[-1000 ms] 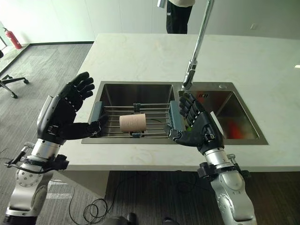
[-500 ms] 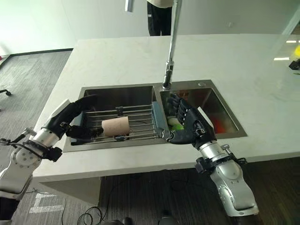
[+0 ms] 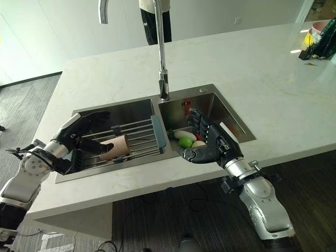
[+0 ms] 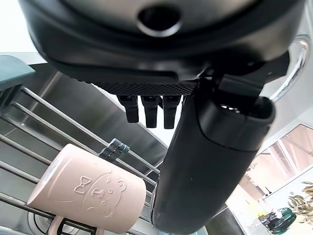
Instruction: Place the dishes in the dishwasher.
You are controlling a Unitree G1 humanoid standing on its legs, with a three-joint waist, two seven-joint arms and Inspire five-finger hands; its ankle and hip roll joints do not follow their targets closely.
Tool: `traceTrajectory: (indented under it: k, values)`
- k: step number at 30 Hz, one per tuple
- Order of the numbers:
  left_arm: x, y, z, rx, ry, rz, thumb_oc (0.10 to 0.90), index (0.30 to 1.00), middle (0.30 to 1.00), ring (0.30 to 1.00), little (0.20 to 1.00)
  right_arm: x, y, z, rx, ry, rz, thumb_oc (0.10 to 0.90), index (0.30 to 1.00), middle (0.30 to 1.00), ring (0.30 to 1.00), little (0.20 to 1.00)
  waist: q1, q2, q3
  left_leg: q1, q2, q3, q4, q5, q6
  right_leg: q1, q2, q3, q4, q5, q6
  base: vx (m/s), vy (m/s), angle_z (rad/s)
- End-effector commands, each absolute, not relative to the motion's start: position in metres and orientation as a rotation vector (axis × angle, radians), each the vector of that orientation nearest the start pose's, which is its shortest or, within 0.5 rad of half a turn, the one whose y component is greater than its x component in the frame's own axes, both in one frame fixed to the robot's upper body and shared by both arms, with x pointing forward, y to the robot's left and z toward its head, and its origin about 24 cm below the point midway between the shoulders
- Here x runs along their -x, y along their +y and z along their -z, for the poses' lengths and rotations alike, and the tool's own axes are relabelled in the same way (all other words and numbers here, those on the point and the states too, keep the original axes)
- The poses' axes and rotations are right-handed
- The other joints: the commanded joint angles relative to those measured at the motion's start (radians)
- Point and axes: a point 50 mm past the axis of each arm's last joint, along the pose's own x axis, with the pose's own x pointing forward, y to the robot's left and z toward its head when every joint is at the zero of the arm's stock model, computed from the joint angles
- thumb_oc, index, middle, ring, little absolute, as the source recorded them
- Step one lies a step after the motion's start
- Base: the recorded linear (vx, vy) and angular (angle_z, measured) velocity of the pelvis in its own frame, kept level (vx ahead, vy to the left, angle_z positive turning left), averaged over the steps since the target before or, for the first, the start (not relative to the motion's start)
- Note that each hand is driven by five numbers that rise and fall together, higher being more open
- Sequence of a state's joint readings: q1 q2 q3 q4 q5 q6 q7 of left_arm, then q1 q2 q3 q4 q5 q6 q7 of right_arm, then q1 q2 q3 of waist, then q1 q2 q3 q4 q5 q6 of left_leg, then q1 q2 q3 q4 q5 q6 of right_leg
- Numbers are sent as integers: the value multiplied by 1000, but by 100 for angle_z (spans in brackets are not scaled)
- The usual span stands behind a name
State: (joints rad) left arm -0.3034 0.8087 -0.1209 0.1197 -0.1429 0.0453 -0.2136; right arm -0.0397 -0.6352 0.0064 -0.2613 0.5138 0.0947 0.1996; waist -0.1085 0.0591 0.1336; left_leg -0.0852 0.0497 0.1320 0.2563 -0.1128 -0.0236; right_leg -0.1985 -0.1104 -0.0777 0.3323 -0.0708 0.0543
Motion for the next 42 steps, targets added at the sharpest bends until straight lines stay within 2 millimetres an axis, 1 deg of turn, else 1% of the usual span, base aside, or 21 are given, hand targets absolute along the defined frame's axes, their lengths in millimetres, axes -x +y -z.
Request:
traceTrajectory:
  k: [1, 2, 3, 4, 6, 10, 12, 18, 25, 29, 30, 31, 33, 42]
  values:
    - [-318, 260, -182, -830, -156, 194, 800, 900, 900, 900, 900, -256, -208, -184, 180, -409, -395, 800, 900, 900, 900, 900, -8, -1, -73, 13, 53, 4, 44, -77, -54, 84, -7, 7, -32, -57, 95, 0, 0, 0]
    - [-320, 263, -180, -844, -134, 192, 800, 900, 900, 900, 900, -256, -208, -184, 184, -407, -400, 800, 900, 900, 900, 900, -10, -1, -74, 14, 54, 6, 44, -78, -54, 84, -6, 9, -32, -57, 95, -9, 24, -4]
    - [-322, 270, -177, -884, -94, 177, 800, 900, 900, 900, 900, -256, -207, -184, 188, -404, -409, 800, 900, 900, 900, 900, -15, 0, -76, 16, 55, 13, 44, -79, -52, 84, -3, 13, -32, -57, 96, -8, 18, -8]
    - [-323, 271, -177, -892, -88, 173, 800, 900, 900, 900, 900, -257, -207, -184, 188, -403, -410, 800, 900, 900, 900, 900, -16, 0, -77, 17, 55, 14, 44, -80, -52, 84, -3, 14, -32, -57, 96, -12, 15, -11]
    - [-327, 281, -172, -914, -33, 154, 800, 900, 900, 900, 900, -257, -208, -184, 192, -398, -414, 800, 900, 900, 900, 900, -24, 1, -79, 19, 56, 23, 44, -83, -50, 82, 1, 20, -32, -57, 96, -17, 10, -11]
    - [-328, 287, -169, -935, -7, 149, 800, 900, 900, 900, 900, -256, -209, -183, 188, -398, -420, 800, 900, 900, 900, 900, -32, 2, -80, 21, 57, 30, 44, -84, -48, 81, 6, 28, -32, -57, 97, -7, 4, -2]
    - [-330, 288, -170, -957, -1, 158, 800, 900, 900, 900, 900, -257, -208, -185, 156, -400, -425, 800, 900, 900, 900, 900, -35, 5, -80, 23, 59, 36, 44, -85, -48, 81, 8, 30, -32, -57, 96, -16, 10, -17]
    - [-335, 288, -175, -1004, 9, 157, 800, 900, 900, 900, 900, -257, -208, -185, 174, -399, -436, 800, 900, 900, 900, 900, -45, 9, -84, 26, 62, 48, 44, -88, -47, 80, 12, 35, -32, -57, 98, -10, 6, -9]
    - [-340, 287, -172, -1026, 53, 182, 800, 900, 900, 900, 900, -257, -208, -186, 189, -397, -445, 800, 900, 900, 900, 900, -58, 11, -86, 30, 66, 59, 44, -89, -45, 80, 18, 43, -32, -59, 96, 0, 2, -1]
    - [-339, 293, -160, -1041, 162, 225, 800, 900, 900, 900, 900, -256, -210, -185, 196, -385, -447, 800, 900, 900, 900, 900, -67, 14, -87, 32, 69, 67, 44, -90, -44, 78, 22, 48, -32, -59, 96, 7, 5, -7]
    - [-339, 293, -160, -1041, 165, 226, 800, 900, 900, 900, 900, -256, -210, -185, 195, -385, -447, 800, 900, 900, 900, 900, -67, 14, -87, 32, 69, 68, 44, -90, -44, 78, 22, 48, -32, -59, 96, 0, 0, 0]
    - [-338, 295, -154, -1043, 210, 238, 800, 900, 900, 900, 900, -256, -210, -186, 198, -382, -451, 800, 900, 900, 900, 900, -69, 15, -87, 33, 69, 69, 44, -90, -43, 78, 23, 50, -32, -59, 96, 0, 0, 0]
    - [-337, 299, -149, -1042, 254, 246, 800, 900, 900, 900, 900, -256, -209, -185, 201, -379, -456, 800, 900, 900, 900, 900, -71, 16, -86, 34, 70, 71, 44, -89, -43, 77, 26, 53, -32, -58, 96, 0, 0, 0]
    - [-331, 317, -129, -1029, 417, 215, 800, 900, 900, 900, 900, -255, -208, -183, 207, -364, -468, 800, 900, 900, 900, 900, -83, 19, -84, 39, 73, 84, 44, -89, -42, 74, 30, 59, -32, -55, 97, 9, 4, -8]
